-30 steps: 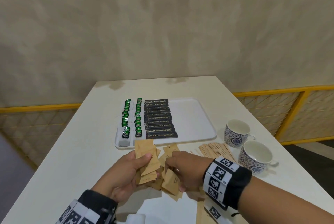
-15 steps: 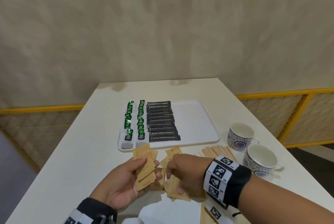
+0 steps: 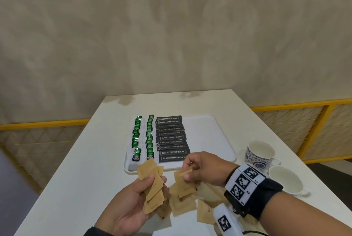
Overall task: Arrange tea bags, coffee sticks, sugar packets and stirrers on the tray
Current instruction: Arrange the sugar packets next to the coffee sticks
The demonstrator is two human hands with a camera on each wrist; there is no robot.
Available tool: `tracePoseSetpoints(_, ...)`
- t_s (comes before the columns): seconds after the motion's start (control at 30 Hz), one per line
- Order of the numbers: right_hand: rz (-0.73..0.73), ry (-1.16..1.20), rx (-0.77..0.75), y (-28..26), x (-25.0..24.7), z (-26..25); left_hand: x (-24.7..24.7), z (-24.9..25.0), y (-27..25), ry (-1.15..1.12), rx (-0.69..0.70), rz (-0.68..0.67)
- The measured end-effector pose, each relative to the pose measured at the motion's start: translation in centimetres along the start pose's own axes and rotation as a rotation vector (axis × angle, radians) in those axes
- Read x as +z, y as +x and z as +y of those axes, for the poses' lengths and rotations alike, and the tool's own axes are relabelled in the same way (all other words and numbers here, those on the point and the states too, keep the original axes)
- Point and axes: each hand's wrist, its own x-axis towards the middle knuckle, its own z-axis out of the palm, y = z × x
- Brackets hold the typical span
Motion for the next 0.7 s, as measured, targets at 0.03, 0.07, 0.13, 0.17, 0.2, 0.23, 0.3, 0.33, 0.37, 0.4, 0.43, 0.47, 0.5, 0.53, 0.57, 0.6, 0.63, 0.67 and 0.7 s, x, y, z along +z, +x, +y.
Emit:
tracePoseSetpoints(0.03,-0.004,0.078,0.002,0.0,-0.1,-0.1,0.2,0.0,0.1,0.012,0.003,0.005)
tracePoseSetpoints(0.07,-0.005,0.157,0.008,0.0,-0.2,-0.2,0.4,0.0,0.2,0.016,0.008,0.006)
tracePoseSetpoints(0.13,0.001,0.318,0.011,-0.2,-0.3,-0.4,0.9,0.0,0.3,0.01,0.013,-0.009)
tracePoseSetpoints(0.17,0.008,0.379,0.005,-0.2,-0.3,-0.6,1.1,-0.1,0.4,0.002,0.01,-0.03)
tracePoseSetpoints(0.2,0.017,0.423,0.0,-0.2,-0.4,-0.7,1.4,-0.1,0.4,-0.005,0.008,-0.062)
tracePoseSetpoints(0.23,0.031,0.451,-0.007,-0.3,-0.6,-0.9,1.7,-0.1,0.5,-0.009,0.011,-0.09)
tracePoseSetpoints(0.3,0.07,0.475,-0.024,-0.3,-0.8,-1.2,2.3,0.0,0.6,-0.017,0.049,-0.136)
tracePoseSetpoints(0.33,0.093,0.485,-0.03,-0.3,-0.9,-1.3,2.7,0.2,0.7,-0.024,0.083,-0.147)
tracePoseSetpoints(0.37,0.11,0.493,-0.033,-0.4,-1.1,-1.5,3.0,0.4,0.8,-0.029,0.122,-0.153)
tracePoseSetpoints(0.4,0.121,0.499,-0.034,-0.5,-1.2,-1.6,3.3,0.7,1.0,-0.032,0.162,-0.156)
tracePoseSetpoints(0.43,0.124,0.505,-0.037,-0.7,-1.4,-1.6,3.5,0.9,1.2,-0.023,0.203,-0.146)
tracePoseSetpoints(0.47,0.114,0.512,-0.044,-0.8,-1.6,-1.8,3.7,1.2,1.4,-0.005,0.243,-0.13)
tracePoseSetpoints(0.5,0.096,0.519,-0.055,-1.0,-1.8,-1.9,3.8,1.4,1.7,0.018,0.274,-0.115)
tracePoseSetpoints(0.53,0.08,0.524,-0.067,-1.0,-2.0,-2.0,4.0,1.5,1.9,0.04,0.3,-0.111)
tracePoseSetpoints(0.57,0.079,0.525,-0.075,-0.9,-2.2,-2.0,4.2,1.6,2.1,0.062,0.321,-0.111)
tracePoseSetpoints(0.6,0.094,0.522,-0.078,-0.8,-2.3,-2.1,4.4,1.7,2.3,0.082,0.341,-0.108)
tracePoseSetpoints(0.63,0.116,0.52,-0.078,-0.6,-2.4,-2.1,4.6,1.7,2.5,0.103,0.355,-0.105)
tracePoseSetpoints(0.67,0.139,0.524,-0.079,-0.3,-2.5,-2.1,4.7,1.7,2.7,0.124,0.371,-0.1)
tracePoseSetpoints(0.7,0.152,0.539,-0.084,-0.1,-2.6,-2.1,4.8,1.6,3.0,0.142,0.383,-0.092)
